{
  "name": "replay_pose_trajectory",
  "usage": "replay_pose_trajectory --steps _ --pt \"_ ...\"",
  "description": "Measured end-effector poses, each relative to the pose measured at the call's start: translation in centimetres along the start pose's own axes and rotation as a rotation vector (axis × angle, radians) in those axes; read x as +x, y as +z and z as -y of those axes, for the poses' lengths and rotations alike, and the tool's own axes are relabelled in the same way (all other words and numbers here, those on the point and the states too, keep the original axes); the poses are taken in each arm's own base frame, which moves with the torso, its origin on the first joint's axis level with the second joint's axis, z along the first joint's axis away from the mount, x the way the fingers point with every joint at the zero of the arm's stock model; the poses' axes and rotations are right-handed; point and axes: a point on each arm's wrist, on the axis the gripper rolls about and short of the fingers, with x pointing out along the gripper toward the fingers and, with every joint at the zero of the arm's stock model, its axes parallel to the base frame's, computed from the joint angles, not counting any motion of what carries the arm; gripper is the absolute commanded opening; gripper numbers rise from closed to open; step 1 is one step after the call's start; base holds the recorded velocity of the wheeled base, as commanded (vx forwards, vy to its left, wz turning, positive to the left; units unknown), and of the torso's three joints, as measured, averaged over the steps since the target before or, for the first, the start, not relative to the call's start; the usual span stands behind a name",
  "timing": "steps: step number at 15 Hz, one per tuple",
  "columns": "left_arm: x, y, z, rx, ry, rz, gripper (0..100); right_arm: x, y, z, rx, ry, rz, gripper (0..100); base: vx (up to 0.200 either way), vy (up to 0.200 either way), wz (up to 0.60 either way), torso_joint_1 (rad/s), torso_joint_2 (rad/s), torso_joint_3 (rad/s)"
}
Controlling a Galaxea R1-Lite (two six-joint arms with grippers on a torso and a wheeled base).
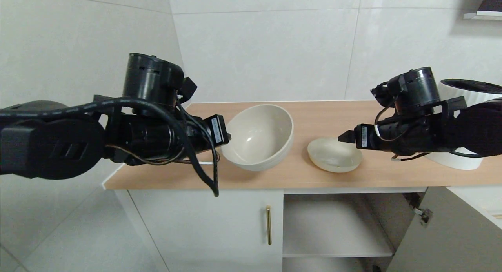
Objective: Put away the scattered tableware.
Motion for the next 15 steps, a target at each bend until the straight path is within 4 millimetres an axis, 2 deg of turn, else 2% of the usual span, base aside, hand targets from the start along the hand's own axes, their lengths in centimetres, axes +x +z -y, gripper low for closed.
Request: replay_pose_trajectory --steps 3,6,7,11,15 --pt "-1.2 -0.3 -0.2 0.053 -0.060 0.055 0 3.5 -0.4 0.5 0.011 -0.090 -0.032 100 0.000 0.000 0.00 0.000 0.00 0.000" --pt "-1.7 -0.5 -0.3 0.058 -0.061 0.057 0 6.1 -0.9 1.0 0.032 -0.125 -0.062 100 0.000 0.000 0.00 0.000 0.00 0.000" --pt "-1.8 -0.5 -0.3 0.058 -0.061 0.058 0 6.5 -0.9 1.0 0.037 -0.128 -0.067 0 0.000 0.000 0.00 0.000 0.00 0.000" --pt "-1.9 -0.5 -0.3 0.058 -0.064 0.061 0 7.2 -1.2 1.0 0.058 -0.125 -0.081 0 0.000 0.000 0.00 0.000 0.00 0.000" --pt "-2.2 -0.6 -0.3 0.070 -0.070 0.058 0 6.3 -0.6 0.9 0.092 -0.082 -0.072 0 0.000 0.000 0.00 0.000 0.00 0.000"
